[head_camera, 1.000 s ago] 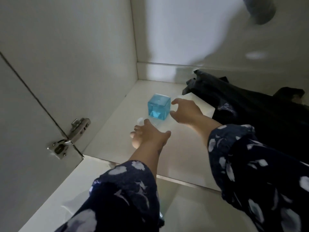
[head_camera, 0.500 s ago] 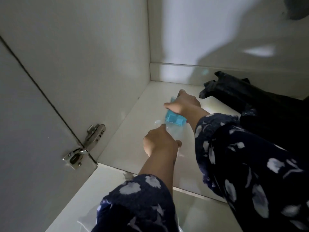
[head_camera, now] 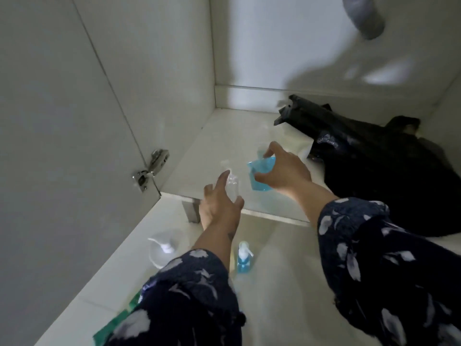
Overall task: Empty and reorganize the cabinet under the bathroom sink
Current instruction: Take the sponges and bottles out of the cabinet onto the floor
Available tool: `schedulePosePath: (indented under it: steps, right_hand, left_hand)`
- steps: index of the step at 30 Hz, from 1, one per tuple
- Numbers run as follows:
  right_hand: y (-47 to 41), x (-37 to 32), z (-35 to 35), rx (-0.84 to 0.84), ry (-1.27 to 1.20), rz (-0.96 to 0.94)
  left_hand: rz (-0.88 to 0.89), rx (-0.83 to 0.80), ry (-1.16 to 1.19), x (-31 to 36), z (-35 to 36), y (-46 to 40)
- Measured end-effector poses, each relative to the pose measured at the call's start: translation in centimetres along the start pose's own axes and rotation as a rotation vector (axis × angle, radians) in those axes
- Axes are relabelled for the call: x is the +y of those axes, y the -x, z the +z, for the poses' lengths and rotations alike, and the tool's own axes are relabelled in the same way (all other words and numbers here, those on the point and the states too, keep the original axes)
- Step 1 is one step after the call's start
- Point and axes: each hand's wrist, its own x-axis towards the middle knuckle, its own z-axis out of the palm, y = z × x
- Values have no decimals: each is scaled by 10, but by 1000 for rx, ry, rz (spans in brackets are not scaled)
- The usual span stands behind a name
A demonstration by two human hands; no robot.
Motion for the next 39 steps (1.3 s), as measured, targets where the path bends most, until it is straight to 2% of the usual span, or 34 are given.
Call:
schedulePosePath:
  steps: [5,9,17,22,29,34,39]
  right_hand:
    - [91,-5,15,-60,-59,2]
    - [157,-4,40,-149,-89,43]
    - [236,11,144,-293,-74,142]
    - [253,3,205,-373,-132,142]
    - [250,-12,260,-361,-180,2]
    - [246,-11,283,-297,-216,-69]
    - [237,-9,290,-301,-227,-137]
  left_hand:
    - [-85,-64,106,-44,-23,78]
    - [-198,-64,44,-85,-34,137]
    - [-349,0,244,-161,-22,198]
    - [-450,58,328,-208,-26,202]
    - [-487,128,375,-253,-25,197]
    - [-465,166,398,-268,-19,185]
    - [-426,113,334,-274,-18,174]
